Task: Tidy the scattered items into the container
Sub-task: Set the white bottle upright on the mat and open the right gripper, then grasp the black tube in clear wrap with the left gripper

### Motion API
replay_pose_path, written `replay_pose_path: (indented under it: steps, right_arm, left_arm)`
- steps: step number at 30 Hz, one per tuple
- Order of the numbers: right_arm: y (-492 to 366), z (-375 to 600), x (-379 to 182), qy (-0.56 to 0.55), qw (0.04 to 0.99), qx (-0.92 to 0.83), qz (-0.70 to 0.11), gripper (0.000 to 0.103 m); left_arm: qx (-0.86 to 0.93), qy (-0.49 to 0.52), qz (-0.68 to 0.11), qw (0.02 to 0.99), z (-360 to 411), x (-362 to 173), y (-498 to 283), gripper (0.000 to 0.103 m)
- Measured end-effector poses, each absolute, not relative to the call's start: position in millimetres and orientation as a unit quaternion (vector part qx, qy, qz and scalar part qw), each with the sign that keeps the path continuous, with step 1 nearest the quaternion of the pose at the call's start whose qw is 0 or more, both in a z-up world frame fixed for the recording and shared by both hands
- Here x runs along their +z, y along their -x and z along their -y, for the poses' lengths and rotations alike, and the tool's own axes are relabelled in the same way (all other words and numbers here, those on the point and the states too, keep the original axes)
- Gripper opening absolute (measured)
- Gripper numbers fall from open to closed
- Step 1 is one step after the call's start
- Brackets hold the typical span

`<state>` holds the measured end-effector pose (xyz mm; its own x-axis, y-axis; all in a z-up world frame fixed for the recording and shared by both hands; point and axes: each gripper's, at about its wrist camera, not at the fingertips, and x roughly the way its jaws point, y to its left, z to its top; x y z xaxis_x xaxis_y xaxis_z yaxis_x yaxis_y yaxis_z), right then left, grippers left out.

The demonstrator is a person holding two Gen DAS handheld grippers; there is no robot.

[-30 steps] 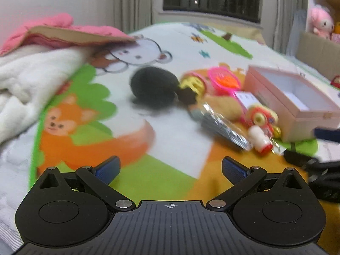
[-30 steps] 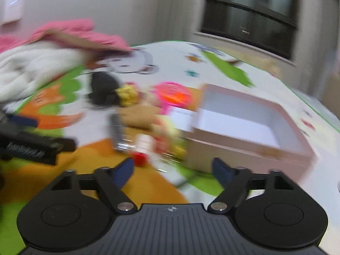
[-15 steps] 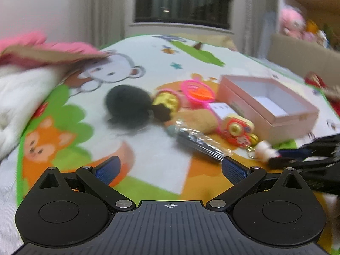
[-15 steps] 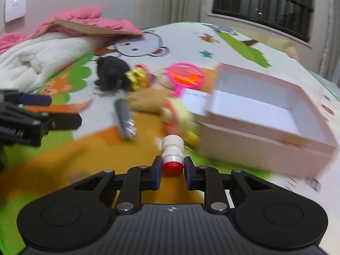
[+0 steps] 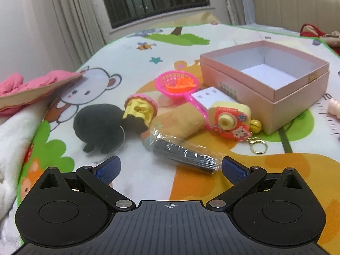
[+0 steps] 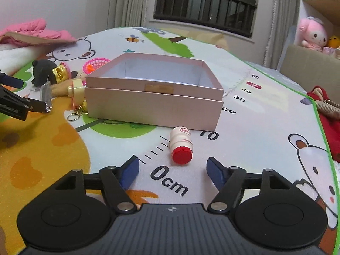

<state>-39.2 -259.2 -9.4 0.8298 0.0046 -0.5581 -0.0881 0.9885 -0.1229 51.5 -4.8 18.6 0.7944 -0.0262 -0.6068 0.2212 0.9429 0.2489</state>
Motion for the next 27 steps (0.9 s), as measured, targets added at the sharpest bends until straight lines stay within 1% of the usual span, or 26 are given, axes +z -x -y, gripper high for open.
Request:
replay_pose_path:
  steps: [2,3,5,7,13,15,17,20,22,24,25,26,27]
  right_arm:
    - [40,260,-9,0.072,0.955,0.028,-0.288,0.074]
    - [40,262,-9,0.071,0.954,0.03,-0.288,0.076]
    - [39,262,-9,0.067,0.953,0.034,-0.292,0.078]
    - [37,264,-10,0.058,0.953,0.033,-0.296,0.082]
    - [38,267,-11,0.042,0.954,0.034,-0.296,0.084]
    - [38,266,-11,0.044,0.954,0.034,-0.296,0.085]
    - [38,265,-12,0.045,0.954,0.034,-0.295,0.085]
    - [38,265,-12,0.046,0.953,0.033,-0.296,0.085]
    - [39,264,-12,0.048,0.953,0.031,-0.296,0.085]
    - [39,262,-12,0.053,0.954,0.028,-0.295,0.085]
    - [39,262,-12,0.055,0.954,0.027,-0.295,0.085]
    - [39,262,-12,0.057,0.954,0.026,-0.294,0.085]
    - [39,262,-11,0.059,0.954,0.025,-0.294,0.085]
  left_arm:
    - [-0.083,-0.143,-0.322,0.932,6,16,-55,0.103]
    - [-0.093,-0.143,-0.326,0.93,7,14,-56,0.103]
    - [-0.094,-0.163,-0.324,0.927,12,9,-58,0.103]
    - [-0.07,-0.186,-0.311,0.929,10,11,-57,0.103]
    - [0.036,-0.21,-0.301,0.929,-36,20,-52,0.103]
    - [0.065,-0.197,-0.305,0.929,-53,22,-52,0.103]
    - [0.07,-0.16,-0.311,0.934,-67,27,-50,0.103]
    - [0.016,-0.099,-0.323,0.941,-73,31,-51,0.103]
    - [0.0,-0.096,-0.327,0.94,-66,29,-57,0.103]
    - [0.007,-0.116,-0.32,0.94,-57,24,-70,0.102]
    - [0.015,-0.121,-0.32,0.939,-55,21,-77,0.101]
    - [0.019,-0.12,-0.325,0.938,-55,18,-85,0.092]
    - [0.022,-0.115,-0.334,0.935,-56,15,-91,0.072]
